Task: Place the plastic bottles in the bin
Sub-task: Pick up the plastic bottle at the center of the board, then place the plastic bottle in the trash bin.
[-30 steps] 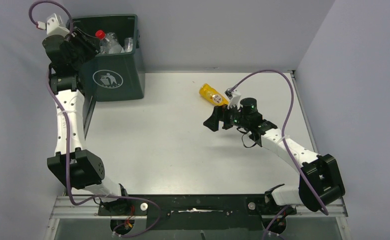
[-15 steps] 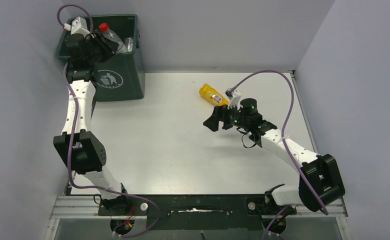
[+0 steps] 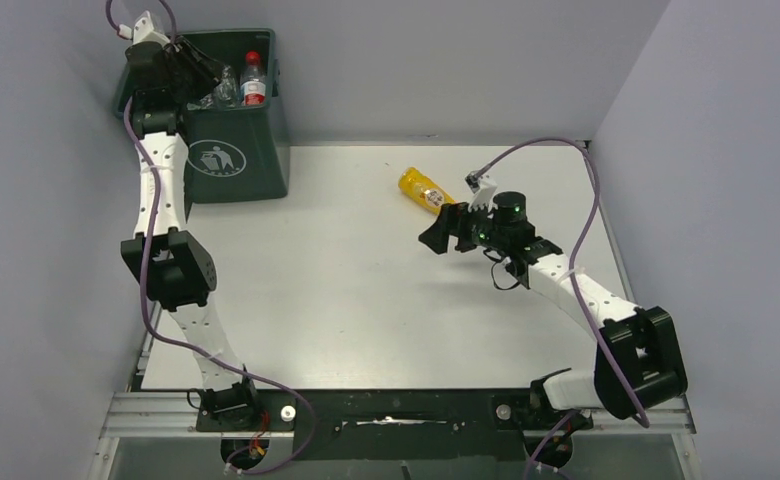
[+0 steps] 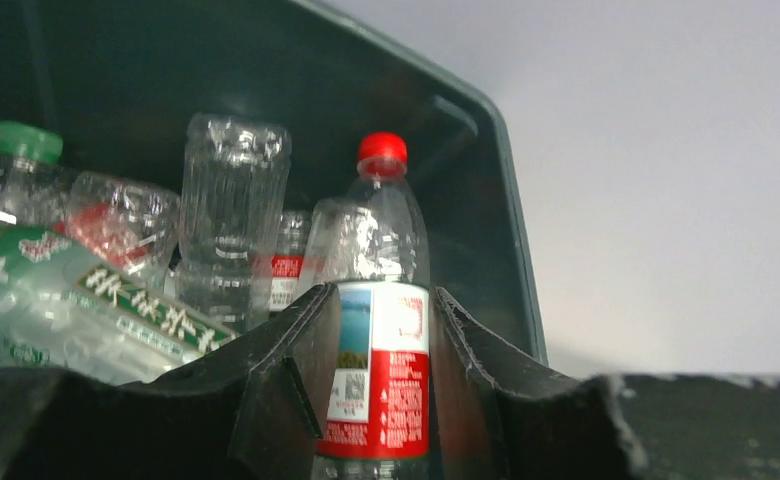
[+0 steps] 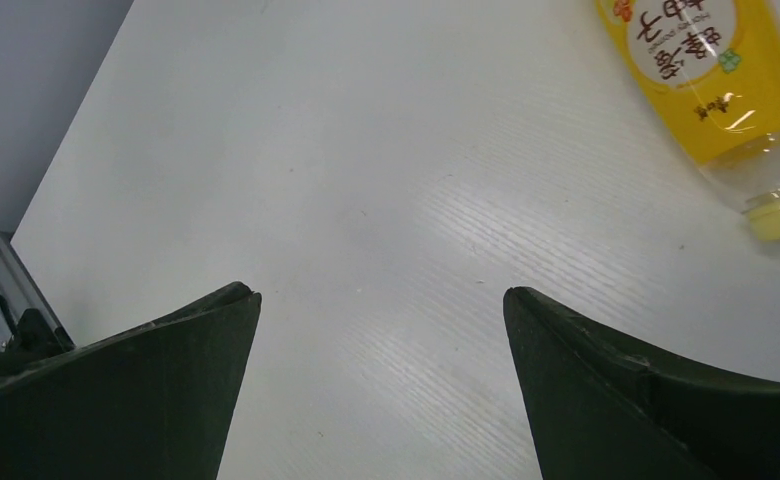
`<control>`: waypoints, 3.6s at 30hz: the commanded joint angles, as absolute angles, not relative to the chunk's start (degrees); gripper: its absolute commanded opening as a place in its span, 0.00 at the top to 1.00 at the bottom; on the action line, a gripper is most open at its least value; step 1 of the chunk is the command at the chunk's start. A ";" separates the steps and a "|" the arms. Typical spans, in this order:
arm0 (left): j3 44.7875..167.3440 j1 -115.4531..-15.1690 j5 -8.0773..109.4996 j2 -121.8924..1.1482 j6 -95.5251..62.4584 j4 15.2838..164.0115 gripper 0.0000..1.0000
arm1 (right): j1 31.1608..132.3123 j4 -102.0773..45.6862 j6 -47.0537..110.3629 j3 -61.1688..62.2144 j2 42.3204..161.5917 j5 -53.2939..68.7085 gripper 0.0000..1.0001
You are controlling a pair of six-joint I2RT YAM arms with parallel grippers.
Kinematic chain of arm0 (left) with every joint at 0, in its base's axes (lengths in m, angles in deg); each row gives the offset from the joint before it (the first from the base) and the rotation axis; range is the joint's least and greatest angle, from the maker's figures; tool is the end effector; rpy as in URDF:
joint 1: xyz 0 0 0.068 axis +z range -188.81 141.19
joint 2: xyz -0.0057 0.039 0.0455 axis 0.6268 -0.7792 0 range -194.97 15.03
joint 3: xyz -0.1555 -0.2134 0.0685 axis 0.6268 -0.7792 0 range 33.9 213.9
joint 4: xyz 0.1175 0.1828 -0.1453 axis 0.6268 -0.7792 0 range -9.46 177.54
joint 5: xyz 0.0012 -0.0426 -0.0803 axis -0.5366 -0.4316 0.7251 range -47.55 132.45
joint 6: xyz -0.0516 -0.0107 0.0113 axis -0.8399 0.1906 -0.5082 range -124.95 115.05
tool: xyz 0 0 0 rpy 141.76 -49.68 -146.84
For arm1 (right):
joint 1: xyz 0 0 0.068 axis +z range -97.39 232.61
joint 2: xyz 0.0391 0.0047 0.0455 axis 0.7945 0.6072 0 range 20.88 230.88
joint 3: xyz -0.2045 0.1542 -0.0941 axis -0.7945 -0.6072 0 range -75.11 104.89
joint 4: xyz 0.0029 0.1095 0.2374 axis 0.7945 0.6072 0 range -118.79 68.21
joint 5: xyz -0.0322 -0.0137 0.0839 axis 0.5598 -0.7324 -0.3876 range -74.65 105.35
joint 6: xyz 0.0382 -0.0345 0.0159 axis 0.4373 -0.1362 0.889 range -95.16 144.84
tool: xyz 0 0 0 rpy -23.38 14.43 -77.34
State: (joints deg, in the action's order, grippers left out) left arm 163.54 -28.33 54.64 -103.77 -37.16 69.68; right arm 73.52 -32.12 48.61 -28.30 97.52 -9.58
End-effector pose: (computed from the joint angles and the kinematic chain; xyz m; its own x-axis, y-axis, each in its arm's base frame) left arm 0.4777 0.0808 0.4364 -0.1168 -0.5515 -0.8260 -0.0402 0.8336 -0.5509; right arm 0.2716 0.1198 0.2532 -0.6540 0.1414 -0.7432 -0.4507 0.7162 0.5328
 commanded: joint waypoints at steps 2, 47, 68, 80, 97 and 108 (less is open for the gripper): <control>154.69 -28.22 54.93 -92.62 -37.24 74.04 0.62 | 68.07 -33.79 47.41 -23.29 101.85 -8.95 0.02; 117.00 -43.63 61.61 -69.81 -32.02 73.36 0.14 | 65.10 -24.54 24.68 -1.93 135.43 8.15 0.40; 116.38 -45.47 61.37 -69.02 -31.95 72.03 0.14 | 70.65 -22.81 25.48 -3.44 131.71 8.30 0.78; 110.23 -48.37 65.07 -66.21 -35.76 76.59 0.14 | 77.00 -21.93 33.10 -10.99 118.50 9.99 0.83; 98.82 -57.13 65.14 -60.91 -43.69 85.80 0.13 | 79.83 -24.74 46.18 -18.32 103.76 4.73 0.83; 95.38 -58.44 64.50 -58.82 -47.44 89.95 0.13 | 79.78 -30.16 51.61 -20.05 99.80 1.19 0.82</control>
